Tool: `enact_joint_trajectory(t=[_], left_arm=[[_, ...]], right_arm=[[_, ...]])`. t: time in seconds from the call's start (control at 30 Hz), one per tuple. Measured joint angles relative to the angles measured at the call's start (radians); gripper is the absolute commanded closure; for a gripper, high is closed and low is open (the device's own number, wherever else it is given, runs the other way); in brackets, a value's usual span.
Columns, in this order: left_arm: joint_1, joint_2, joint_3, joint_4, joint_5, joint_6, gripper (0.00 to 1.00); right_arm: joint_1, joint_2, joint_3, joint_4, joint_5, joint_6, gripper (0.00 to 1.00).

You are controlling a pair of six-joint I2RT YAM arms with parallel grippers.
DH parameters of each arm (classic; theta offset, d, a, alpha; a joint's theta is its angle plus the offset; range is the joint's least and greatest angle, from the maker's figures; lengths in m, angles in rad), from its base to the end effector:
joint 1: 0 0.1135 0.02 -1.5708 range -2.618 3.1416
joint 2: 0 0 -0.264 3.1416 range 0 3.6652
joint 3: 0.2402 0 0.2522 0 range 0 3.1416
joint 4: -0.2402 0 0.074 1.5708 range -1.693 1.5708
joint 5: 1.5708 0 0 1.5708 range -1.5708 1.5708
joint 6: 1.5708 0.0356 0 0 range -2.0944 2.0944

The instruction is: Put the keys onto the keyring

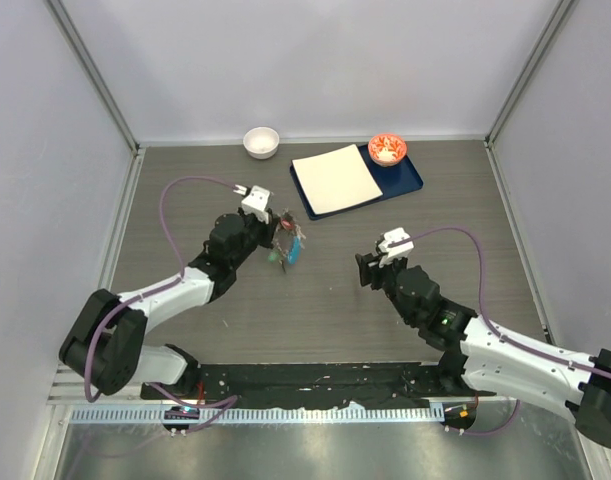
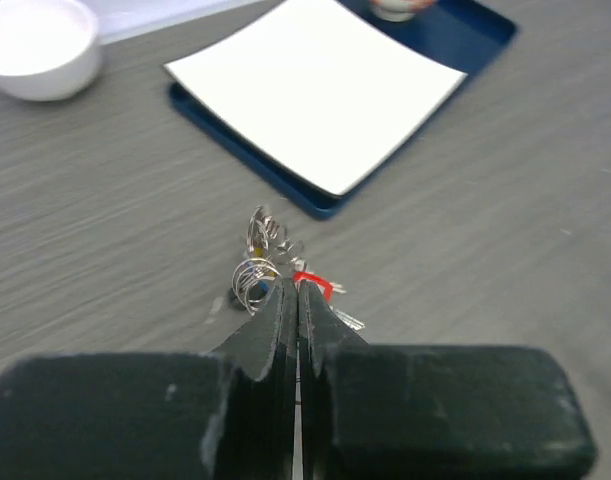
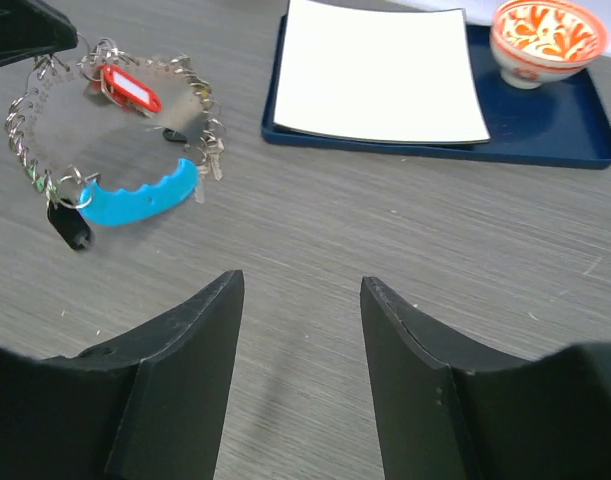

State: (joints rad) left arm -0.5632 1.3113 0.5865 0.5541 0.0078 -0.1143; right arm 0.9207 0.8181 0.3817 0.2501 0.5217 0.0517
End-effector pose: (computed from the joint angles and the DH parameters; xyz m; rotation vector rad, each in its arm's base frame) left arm 0.2395 -0.1516 0.2326 0.3992 1.7225 -0.5015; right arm 0.1291 0.1405 0.2376 -0.3739 1.6983 0.2571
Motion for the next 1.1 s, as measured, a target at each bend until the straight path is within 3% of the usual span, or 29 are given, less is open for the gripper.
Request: enact_joint_trajectory(t=[0.23, 0.43, 0.6, 0.67, 0.73, 0.77, 1.1], left_arm=[[0.043, 0.050, 0.033, -0.063, -0.131, 0.025, 0.87], [0.046, 0.018, -0.064, -0.095, -0.229, -0.034, 0.53], [0.056, -0.089, -0.106, -0.216, -0.300, -0.119, 0.32], [0.058, -0.156, -0.103, -0.262, -0.314, -0.158, 0.17], [0.058, -0.227, -0.093, -0.314, -0.329, -0.205, 0.01], [0.059, -0.262, -0.084, -0.344, -0.338, -0.231, 0.00], [0.060, -0.599, -0.009, -0.641, -0.425, -0.451, 0.00]], right_arm=[[0.000, -0.098, 0.000, -0.072, 0.079, 0.014, 0.36], [0.000, -0.138, 0.000, -0.117, 0.099, 0.035, 0.28], [0.000, -0.137, 0.002, -0.159, 0.113, 0.064, 0.22], [0.000, -0.137, 0.003, -0.181, 0.121, 0.082, 0.21], [0.000, -0.129, 0.012, -0.201, 0.131, 0.098, 0.13], [0.000, -0.122, 0.019, -0.212, 0.133, 0.109, 0.05], [0.000, -0.223, 0.019, -0.183, 0.106, 0.193, 0.04]])
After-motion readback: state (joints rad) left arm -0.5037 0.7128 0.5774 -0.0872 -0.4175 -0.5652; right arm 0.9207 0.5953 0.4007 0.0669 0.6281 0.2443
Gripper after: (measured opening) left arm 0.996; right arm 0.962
